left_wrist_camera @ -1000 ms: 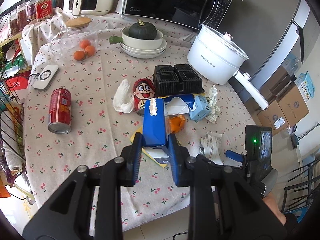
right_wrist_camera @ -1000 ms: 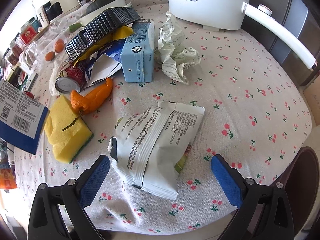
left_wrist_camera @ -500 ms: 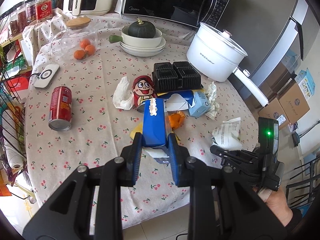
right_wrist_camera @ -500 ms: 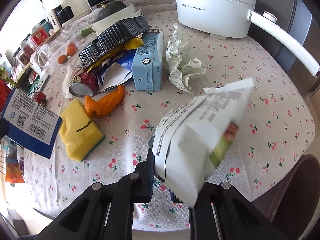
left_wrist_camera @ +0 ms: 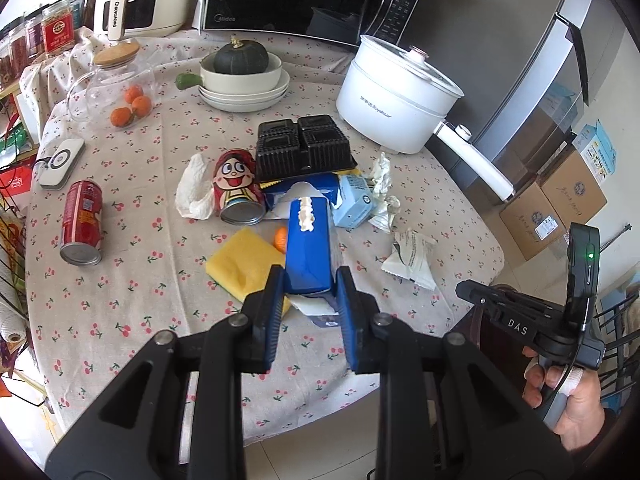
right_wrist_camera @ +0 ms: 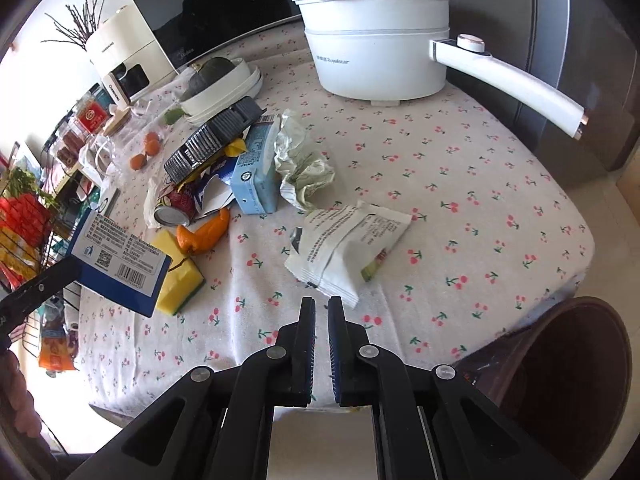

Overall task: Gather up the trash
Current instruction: 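Grasp the white snack packet with the right gripper while the left holds the blue box, then carry the white packet and the blue box over the brown bin with both grippers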

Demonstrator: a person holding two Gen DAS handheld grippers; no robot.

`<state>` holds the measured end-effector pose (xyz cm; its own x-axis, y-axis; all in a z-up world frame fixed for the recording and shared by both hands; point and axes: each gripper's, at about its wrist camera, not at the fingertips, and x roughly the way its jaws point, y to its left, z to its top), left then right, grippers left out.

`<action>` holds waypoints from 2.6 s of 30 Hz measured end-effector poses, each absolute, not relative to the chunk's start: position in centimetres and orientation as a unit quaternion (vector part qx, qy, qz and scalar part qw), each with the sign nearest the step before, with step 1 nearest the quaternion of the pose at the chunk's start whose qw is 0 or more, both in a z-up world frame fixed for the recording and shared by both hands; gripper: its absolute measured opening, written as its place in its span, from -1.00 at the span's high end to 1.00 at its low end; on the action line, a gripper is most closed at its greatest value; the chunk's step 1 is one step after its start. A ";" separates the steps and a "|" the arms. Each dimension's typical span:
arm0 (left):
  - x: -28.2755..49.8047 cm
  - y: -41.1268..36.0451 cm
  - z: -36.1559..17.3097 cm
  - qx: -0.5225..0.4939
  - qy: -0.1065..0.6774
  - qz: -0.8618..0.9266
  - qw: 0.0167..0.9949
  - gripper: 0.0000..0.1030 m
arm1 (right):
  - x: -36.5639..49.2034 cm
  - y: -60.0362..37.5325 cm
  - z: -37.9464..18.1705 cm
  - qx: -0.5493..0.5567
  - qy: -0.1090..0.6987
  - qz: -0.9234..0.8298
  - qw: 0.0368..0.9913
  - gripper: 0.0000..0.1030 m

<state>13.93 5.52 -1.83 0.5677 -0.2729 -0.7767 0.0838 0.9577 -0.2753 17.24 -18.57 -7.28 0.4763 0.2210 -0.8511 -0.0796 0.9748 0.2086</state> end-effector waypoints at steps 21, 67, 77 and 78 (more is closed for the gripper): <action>14.3 6.2 -2.3 -0.109 0.455 -0.070 0.881 0.46 | 23.1 -18.3 -12.5 0.129 0.532 0.022 0.837 -0.34; 10.0 -23.3 -6.6 0.001 0.488 -0.343 0.803 0.46 | 2.5 -41.8 -7.6 0.136 0.497 -0.074 0.854 0.40; 10.1 -22.8 -7.3 0.006 0.487 -0.332 0.807 -0.33 | 2.1 -43.7 -7.7 0.152 0.495 -0.075 0.852 0.39; 10.0 -22.4 -7.0 0.005 0.479 -0.321 0.817 -0.56 | 2.2 -43.5 -7.6 0.152 0.494 -0.073 0.853 0.39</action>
